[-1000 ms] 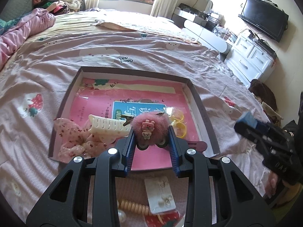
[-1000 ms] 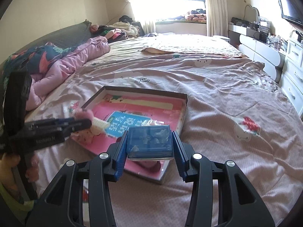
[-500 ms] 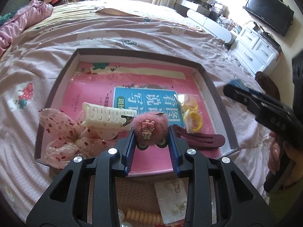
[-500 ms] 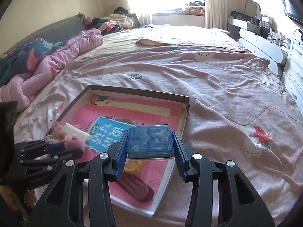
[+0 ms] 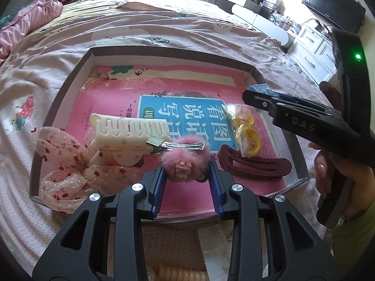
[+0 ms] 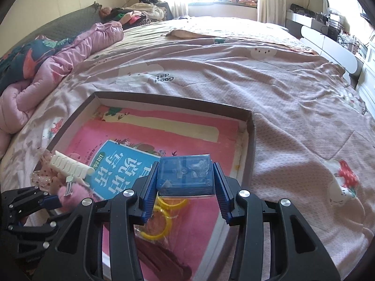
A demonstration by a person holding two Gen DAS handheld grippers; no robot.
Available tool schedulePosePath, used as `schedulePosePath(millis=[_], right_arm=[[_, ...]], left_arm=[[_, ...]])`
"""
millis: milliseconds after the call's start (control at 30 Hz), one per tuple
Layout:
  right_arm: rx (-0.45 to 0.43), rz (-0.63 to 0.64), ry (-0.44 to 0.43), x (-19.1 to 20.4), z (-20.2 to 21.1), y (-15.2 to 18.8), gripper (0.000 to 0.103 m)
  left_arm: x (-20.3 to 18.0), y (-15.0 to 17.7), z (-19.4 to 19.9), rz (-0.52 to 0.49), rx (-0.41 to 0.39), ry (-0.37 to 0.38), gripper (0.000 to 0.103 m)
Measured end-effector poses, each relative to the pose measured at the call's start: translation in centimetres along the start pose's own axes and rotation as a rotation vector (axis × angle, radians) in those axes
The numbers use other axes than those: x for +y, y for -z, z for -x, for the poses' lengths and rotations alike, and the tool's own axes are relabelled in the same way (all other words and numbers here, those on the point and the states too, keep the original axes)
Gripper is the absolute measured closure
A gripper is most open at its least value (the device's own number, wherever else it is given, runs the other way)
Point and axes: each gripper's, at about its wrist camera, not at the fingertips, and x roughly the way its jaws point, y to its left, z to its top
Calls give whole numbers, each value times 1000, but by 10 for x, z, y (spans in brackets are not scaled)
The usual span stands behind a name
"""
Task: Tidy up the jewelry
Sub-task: 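Open the left tool to drop the pom-pom in the tray while the right tool releases the box, then withdraw both open tools from the tray toward the remaining items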
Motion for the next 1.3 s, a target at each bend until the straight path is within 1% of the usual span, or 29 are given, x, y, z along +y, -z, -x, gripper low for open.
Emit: schedulePosePath(millis=[67,200,500,533,600,633,700,767,800,967,1033,1133,1167,1233,1300], right_arm=[[7,-5,-1,0,-4,0,61],[23,-3,1,1,-10,1,60],[23,-14,7,-2,-8,7,59],[21,-16,8,-2,-7,8,58],[8,-24,9,-4,-3,10,48],[-1,-29,-4,-5,0,10,46],[-13,-36,-9,-5,5,12,36],[-28,-40,-6,-6,12,14,34],[-32,-43,-9,-6,15,14,34],[-56,-54,-18,-8,34,21,31],[-64,-58,-23,-8,41,22,29],[-80,-64,-28,-8,56,26,25],[-88,-68,-26,-9,62,27,22],[-100,-72,-27,-9,71,29,21],[-112,-77,-29,-10,81,32,18]], left_arm=[[0,1,0,-1,-1,-2,76],[-1,2,2,-4,-4,-6,70],[-1,5,8,-2,-15,-31,61],[-1,5,9,0,-16,-33,60],[-1,5,10,2,-16,-34,58],[-1,6,11,4,-17,-37,57],[-2,6,14,6,-22,-38,56],[-3,7,17,7,-28,-40,54],[-3,7,19,10,-32,-38,51],[-4,8,28,19,-49,-51,50],[-3,8,32,26,-57,-56,40],[-4,9,40,30,-72,-58,38],[-5,9,43,29,-77,-59,37],[-5,9,49,34,-91,-63,30],[-5,10,55,42,-99,-59,29]])
